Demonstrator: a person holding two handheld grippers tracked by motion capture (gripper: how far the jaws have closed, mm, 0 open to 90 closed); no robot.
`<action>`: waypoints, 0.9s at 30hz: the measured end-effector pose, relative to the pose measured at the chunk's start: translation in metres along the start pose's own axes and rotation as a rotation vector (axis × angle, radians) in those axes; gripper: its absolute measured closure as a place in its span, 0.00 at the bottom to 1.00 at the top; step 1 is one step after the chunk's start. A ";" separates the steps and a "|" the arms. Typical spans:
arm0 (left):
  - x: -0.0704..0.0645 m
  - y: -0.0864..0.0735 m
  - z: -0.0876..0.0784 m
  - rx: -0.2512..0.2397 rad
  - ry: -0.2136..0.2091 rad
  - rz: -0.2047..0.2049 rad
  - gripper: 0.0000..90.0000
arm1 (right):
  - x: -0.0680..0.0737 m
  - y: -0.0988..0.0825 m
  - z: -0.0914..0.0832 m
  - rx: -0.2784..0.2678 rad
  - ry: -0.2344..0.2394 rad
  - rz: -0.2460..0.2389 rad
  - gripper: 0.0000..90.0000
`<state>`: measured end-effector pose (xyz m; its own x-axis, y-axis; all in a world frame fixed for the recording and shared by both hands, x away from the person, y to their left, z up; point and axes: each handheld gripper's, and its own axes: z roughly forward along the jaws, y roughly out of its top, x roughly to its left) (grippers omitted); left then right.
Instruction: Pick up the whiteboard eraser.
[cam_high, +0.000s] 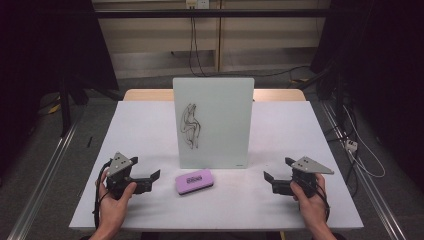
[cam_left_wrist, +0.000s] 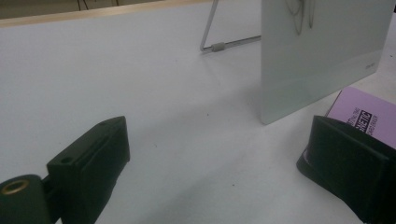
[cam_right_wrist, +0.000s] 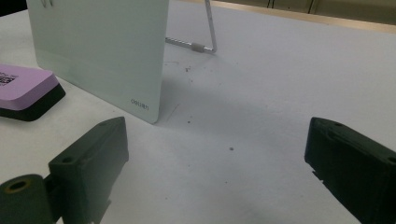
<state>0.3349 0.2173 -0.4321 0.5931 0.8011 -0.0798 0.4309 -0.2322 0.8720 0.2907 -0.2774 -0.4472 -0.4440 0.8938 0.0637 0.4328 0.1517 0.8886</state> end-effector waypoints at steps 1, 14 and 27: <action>0.000 0.000 0.000 0.004 0.000 0.003 0.07 | 0.000 0.000 0.000 -0.001 0.001 -0.003 0.07; -0.007 0.003 0.005 0.043 -0.039 0.068 0.07 | -0.001 0.000 0.001 0.003 0.012 0.007 0.07; -0.013 0.017 0.010 0.079 -0.148 0.097 0.12 | -0.001 0.000 0.002 0.008 0.004 0.005 0.07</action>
<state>0.3419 0.1973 -0.4209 0.7257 0.6842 -0.0723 0.4154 -0.3519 0.8388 0.2927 -0.2777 -0.4477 -0.4451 0.8927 0.0698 0.4412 0.1509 0.8846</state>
